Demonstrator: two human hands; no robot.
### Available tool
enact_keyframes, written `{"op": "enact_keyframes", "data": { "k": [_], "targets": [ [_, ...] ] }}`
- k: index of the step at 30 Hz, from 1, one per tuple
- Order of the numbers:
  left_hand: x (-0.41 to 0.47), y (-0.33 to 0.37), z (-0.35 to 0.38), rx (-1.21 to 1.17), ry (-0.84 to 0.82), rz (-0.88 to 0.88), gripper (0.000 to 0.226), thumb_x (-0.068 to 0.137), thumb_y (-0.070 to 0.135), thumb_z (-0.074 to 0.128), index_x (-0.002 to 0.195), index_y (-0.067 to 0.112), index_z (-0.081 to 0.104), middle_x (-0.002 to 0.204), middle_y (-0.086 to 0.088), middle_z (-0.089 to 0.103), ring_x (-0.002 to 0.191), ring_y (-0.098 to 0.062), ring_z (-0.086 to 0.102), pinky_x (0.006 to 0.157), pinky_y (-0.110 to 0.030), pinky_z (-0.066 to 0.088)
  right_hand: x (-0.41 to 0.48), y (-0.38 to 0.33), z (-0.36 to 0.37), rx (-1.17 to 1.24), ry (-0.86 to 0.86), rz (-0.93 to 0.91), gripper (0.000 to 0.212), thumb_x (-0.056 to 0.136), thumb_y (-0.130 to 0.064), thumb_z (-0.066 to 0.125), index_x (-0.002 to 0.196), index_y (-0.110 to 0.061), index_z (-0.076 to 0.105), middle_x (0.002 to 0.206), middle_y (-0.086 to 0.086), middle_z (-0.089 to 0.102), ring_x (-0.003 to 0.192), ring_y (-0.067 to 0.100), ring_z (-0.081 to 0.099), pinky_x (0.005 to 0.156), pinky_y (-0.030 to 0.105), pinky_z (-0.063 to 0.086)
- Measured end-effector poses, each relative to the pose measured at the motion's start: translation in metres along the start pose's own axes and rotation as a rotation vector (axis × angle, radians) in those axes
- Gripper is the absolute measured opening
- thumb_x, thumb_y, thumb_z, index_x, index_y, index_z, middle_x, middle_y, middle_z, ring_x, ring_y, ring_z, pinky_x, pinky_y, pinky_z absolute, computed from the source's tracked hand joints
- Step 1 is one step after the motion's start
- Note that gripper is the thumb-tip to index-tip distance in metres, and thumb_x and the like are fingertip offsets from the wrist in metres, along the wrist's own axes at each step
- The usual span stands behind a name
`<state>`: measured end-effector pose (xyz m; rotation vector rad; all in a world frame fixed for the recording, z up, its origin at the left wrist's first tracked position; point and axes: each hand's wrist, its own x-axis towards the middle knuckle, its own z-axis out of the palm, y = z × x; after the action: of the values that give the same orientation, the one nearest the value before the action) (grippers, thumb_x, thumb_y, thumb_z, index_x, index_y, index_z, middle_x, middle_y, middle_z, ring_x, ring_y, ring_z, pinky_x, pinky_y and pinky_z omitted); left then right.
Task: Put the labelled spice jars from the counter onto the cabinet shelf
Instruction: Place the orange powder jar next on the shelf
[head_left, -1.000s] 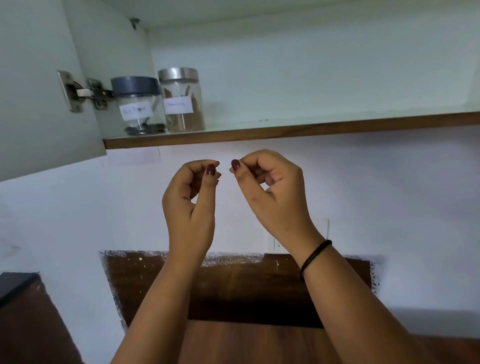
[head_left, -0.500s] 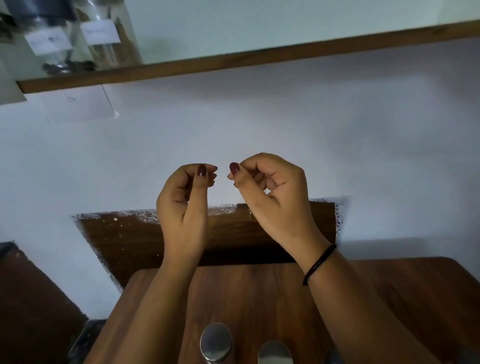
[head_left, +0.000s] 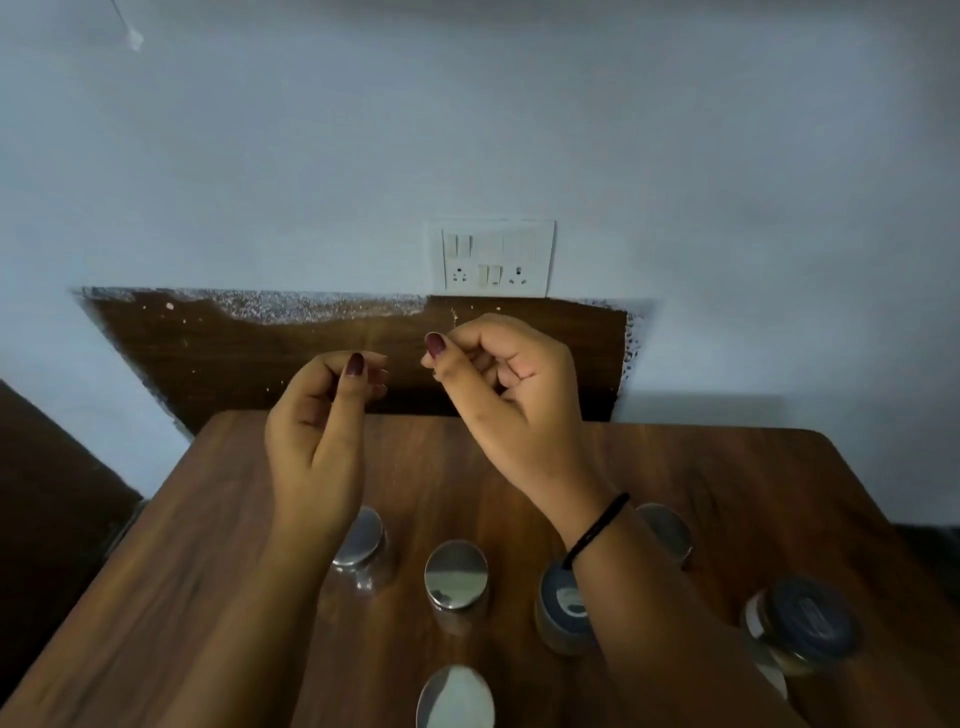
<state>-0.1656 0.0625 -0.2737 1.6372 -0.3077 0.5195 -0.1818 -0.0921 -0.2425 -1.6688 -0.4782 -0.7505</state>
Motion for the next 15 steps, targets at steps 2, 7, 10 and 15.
{"op": "enact_keyframes", "data": {
  "k": [2, 7, 10, 15],
  "targets": [
    [-0.013, -0.005, 0.0, 0.029, 0.007, -0.024, 0.028, 0.102, 0.022, 0.047, 0.104, 0.004, 0.068, 0.093, -0.007, 0.07, 0.091, -0.02, 0.067, 0.081, -0.033, 0.057, -0.012, 0.006, -0.005, 0.0, -0.02, 0.029, 0.016, 0.092, -0.005, 0.064, 0.08, 0.005, 0.07, 0.072, 0.014, 0.066, 0.066, 0.027, 0.062, 0.058, 0.046, 0.049],
    [-0.042, -0.02, 0.0, 0.087, 0.021, -0.094, 0.022, 0.103, 0.017, 0.046, 0.102, 0.016, 0.068, 0.095, 0.003, 0.07, 0.091, -0.015, 0.067, 0.081, -0.028, 0.056, -0.039, 0.017, -0.015, -0.02, -0.053, 0.098, 0.017, 0.092, -0.008, 0.064, 0.081, 0.002, 0.071, 0.073, 0.012, 0.067, 0.067, 0.025, 0.064, 0.058, 0.047, 0.051],
    [-0.064, -0.032, 0.001, 0.143, 0.013, -0.164, 0.023, 0.103, 0.015, 0.045, 0.101, 0.016, 0.068, 0.097, 0.003, 0.07, 0.093, -0.015, 0.067, 0.081, -0.028, 0.058, -0.06, 0.024, -0.017, -0.033, -0.092, 0.136, 0.015, 0.092, -0.007, 0.064, 0.083, 0.003, 0.071, 0.073, 0.011, 0.067, 0.068, 0.022, 0.064, 0.059, 0.043, 0.053],
    [-0.096, -0.049, 0.0, 0.179, -0.011, -0.229, 0.027, 0.101, 0.021, 0.045, 0.103, 0.007, 0.068, 0.097, 0.002, 0.07, 0.086, -0.017, 0.067, 0.074, -0.032, 0.058, -0.093, 0.042, -0.014, -0.028, -0.147, 0.175, 0.021, 0.092, -0.016, 0.062, 0.082, 0.001, 0.07, 0.072, 0.011, 0.067, 0.067, 0.022, 0.065, 0.057, 0.046, 0.052]
  ]
}}
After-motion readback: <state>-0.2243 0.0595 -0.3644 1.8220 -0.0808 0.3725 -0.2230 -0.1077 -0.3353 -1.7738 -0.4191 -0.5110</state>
